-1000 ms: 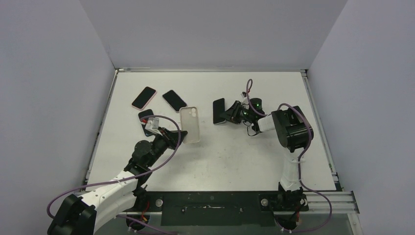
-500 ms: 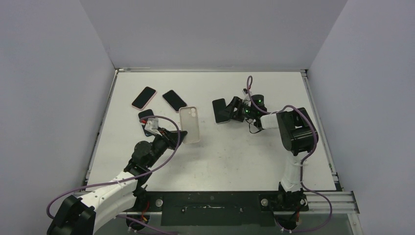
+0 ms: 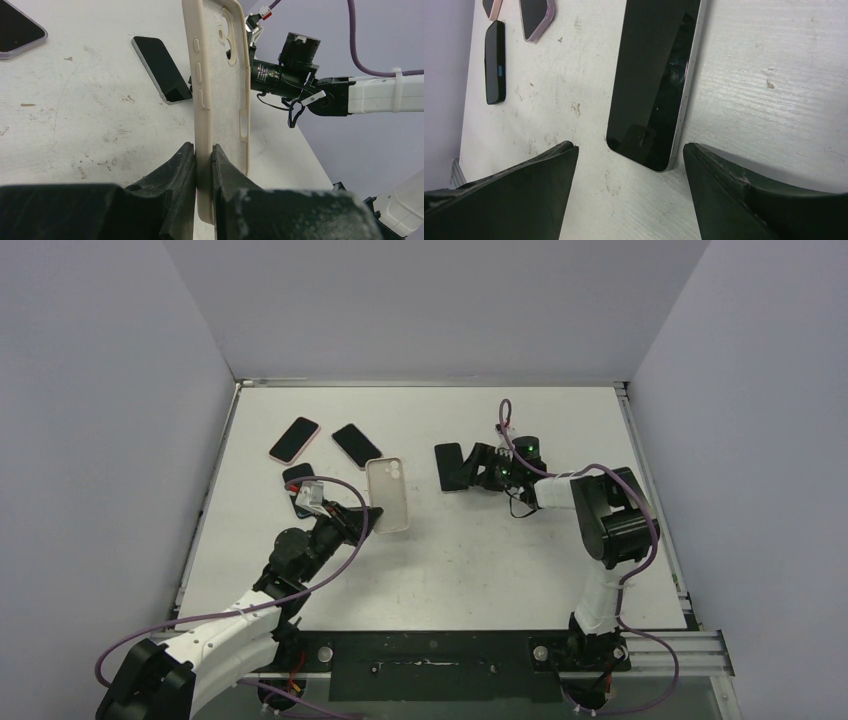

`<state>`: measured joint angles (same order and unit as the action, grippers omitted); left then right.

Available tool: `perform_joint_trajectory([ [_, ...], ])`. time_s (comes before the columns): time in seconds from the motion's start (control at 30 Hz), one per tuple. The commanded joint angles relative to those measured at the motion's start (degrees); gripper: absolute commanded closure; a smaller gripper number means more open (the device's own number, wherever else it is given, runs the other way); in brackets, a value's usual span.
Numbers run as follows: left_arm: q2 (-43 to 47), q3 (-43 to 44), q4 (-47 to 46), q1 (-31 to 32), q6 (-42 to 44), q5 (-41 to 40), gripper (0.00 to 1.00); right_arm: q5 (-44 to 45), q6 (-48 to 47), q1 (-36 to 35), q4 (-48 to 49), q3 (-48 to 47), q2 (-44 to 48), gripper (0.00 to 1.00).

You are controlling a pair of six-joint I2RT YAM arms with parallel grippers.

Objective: Take the phone out of the phone case
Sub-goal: Place the phone at the center of the board.

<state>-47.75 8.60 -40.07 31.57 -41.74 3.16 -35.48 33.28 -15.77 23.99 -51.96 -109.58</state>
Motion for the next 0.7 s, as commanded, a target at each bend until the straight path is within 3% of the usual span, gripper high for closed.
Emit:
perform_joint_trajectory([
  [0.0,0.9,0.3,-3.3,0.3,-0.3,-0.8,1.00,1.7,-2.3,-1.7,-5.4,0.2,0.4,0.20],
  [0.4,0.8,0.2,-3.9,0.3,-1.2,0.0,1.00,1.3,-1.8,-2.8,-4.8,1.0,2.9,0.20],
  [0.67,-1.4,1.8,-4.1,0.3,-2.6,2.8,1.00,5.5,-1.6,-4.9,-1.2,8.2,14.7,0.16],
])
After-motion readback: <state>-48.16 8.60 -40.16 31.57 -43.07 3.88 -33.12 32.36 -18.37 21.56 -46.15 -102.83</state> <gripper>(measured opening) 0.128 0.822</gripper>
